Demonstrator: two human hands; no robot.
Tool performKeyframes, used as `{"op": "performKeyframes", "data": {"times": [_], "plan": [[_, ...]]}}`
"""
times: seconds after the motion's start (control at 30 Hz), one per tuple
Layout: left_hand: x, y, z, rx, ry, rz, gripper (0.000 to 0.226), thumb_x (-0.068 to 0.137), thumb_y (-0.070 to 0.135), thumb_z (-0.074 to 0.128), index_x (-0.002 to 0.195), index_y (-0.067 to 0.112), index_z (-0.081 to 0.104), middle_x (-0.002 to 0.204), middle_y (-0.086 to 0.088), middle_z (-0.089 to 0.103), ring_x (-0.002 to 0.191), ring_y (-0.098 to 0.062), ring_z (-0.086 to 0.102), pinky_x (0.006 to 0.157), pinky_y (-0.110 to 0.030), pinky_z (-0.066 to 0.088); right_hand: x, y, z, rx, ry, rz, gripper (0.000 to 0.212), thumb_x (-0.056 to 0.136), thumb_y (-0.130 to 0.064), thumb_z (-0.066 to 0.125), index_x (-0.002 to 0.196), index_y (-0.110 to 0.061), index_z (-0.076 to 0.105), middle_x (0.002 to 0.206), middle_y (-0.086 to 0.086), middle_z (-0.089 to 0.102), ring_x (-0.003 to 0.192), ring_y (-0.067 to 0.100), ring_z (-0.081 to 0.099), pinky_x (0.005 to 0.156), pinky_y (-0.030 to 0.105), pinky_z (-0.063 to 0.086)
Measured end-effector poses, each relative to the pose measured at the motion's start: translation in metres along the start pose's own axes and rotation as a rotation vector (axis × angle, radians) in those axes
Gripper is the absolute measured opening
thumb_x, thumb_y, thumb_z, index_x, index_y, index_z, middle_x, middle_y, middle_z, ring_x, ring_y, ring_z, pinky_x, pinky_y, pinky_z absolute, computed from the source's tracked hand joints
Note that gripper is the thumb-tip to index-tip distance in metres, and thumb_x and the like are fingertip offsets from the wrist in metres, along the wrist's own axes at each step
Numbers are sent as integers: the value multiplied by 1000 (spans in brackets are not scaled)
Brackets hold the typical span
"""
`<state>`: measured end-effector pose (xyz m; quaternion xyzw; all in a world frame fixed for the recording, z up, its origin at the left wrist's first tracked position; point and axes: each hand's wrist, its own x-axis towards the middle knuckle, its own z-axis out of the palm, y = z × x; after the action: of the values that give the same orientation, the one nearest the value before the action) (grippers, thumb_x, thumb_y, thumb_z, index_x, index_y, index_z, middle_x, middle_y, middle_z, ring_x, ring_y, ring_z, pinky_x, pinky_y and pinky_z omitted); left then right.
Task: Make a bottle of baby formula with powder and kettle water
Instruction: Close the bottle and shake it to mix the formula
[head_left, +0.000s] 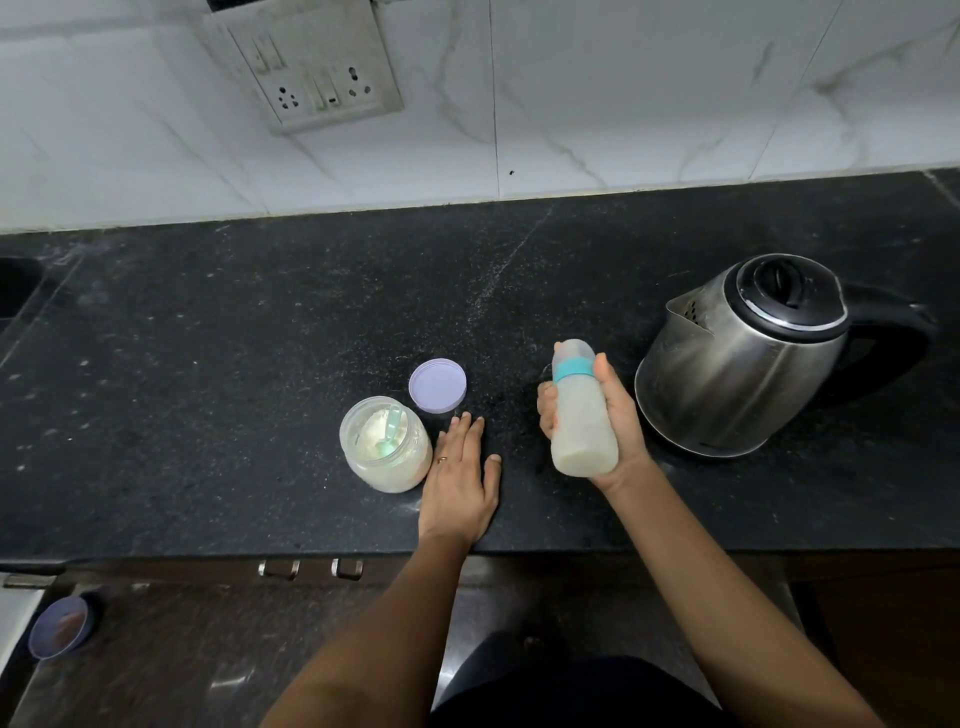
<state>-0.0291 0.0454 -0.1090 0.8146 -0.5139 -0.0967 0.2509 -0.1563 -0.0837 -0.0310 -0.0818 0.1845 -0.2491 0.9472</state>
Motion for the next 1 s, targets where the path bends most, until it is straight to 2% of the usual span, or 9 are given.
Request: {"op": "performKeyframes", "data": {"times": [0.13, 0.23, 0.33, 0.43, 0.53, 0.7, 0.77, 0.9, 1.0], "plan": [[0, 0, -1, -3, 5, 3, 52, 98, 33, 36, 146, 12, 33, 155, -6, 28, 146, -15, 15, 118, -25, 1, -3, 1, 5, -15, 104, -20, 52, 73, -41, 70, 110, -5, 62, 89, 10, 65, 68, 18, 63, 60, 30, 58], [0, 0, -1, -8, 7, 1, 50, 99, 31, 38, 145, 12, 34, 154, -7, 29, 145, -16, 16, 118, -26, 2, -9, -2, 4, 79, 39, 14, 55, 85, -45, 53, 121, -3, 56, 97, 10, 67, 66, 17, 65, 56, 29, 58], [0, 0, 0, -12, 8, -6, 52, 97, 33, 35, 145, 12, 35, 154, -6, 29, 145, -15, 16, 117, -24, 1, -11, -5, -1, -26, -142, 39, 53, 83, -37, 63, 125, -9, 48, 99, 11, 62, 61, 19, 61, 52, 30, 55], [1, -2, 1, -21, 14, -7, 49, 99, 30, 38, 145, 13, 34, 155, -5, 28, 145, -14, 15, 117, -23, -1, -7, -1, 3, 50, -115, -4, 63, 73, -31, 74, 125, -7, 49, 99, 13, 62, 64, 21, 63, 54, 32, 56], [0, -3, 2, -25, 17, -11, 51, 98, 33, 34, 145, 14, 34, 155, -4, 28, 145, -14, 15, 117, -23, 0, -2, 1, -4, 204, -75, -41, 59, 79, -33, 66, 129, -7, 47, 100, 14, 61, 69, 23, 65, 59, 35, 57], [0, -3, 3, -37, 18, -11, 49, 99, 29, 38, 145, 13, 34, 155, -4, 28, 145, -15, 15, 118, -26, 3, -2, 7, 0, 96, -92, -36, 48, 82, -34, 58, 123, -9, 51, 98, 13, 60, 66, 20, 62, 56, 32, 55], [0, -3, 2, -41, 15, -11, 48, 100, 28, 39, 145, 13, 34, 155, -5, 27, 145, -15, 15, 119, -26, 3, 0, 12, -2, 234, -37, -74, 54, 78, -32, 65, 124, -9, 50, 101, 12, 60, 71, 22, 65, 60, 35, 57], [0, -3, 2, -53, 13, -10, 48, 99, 28, 38, 145, 13, 34, 155, -5, 29, 145, -15, 16, 118, -26, 3, 1, 17, 0, 49, -146, -28, 63, 72, -38, 76, 124, -13, 52, 101, 11, 59, 63, 17, 58, 55, 27, 53], [0, -3, 1, -42, 11, -11, 49, 99, 28, 35, 145, 13, 34, 155, -5, 29, 145, -15, 15, 118, -24, 1, 4, 19, 2, 211, -51, -13, 94, 49, -39, 93, 127, -7, 50, 101, 12, 61, 67, 20, 65, 58, 32, 57]]}}
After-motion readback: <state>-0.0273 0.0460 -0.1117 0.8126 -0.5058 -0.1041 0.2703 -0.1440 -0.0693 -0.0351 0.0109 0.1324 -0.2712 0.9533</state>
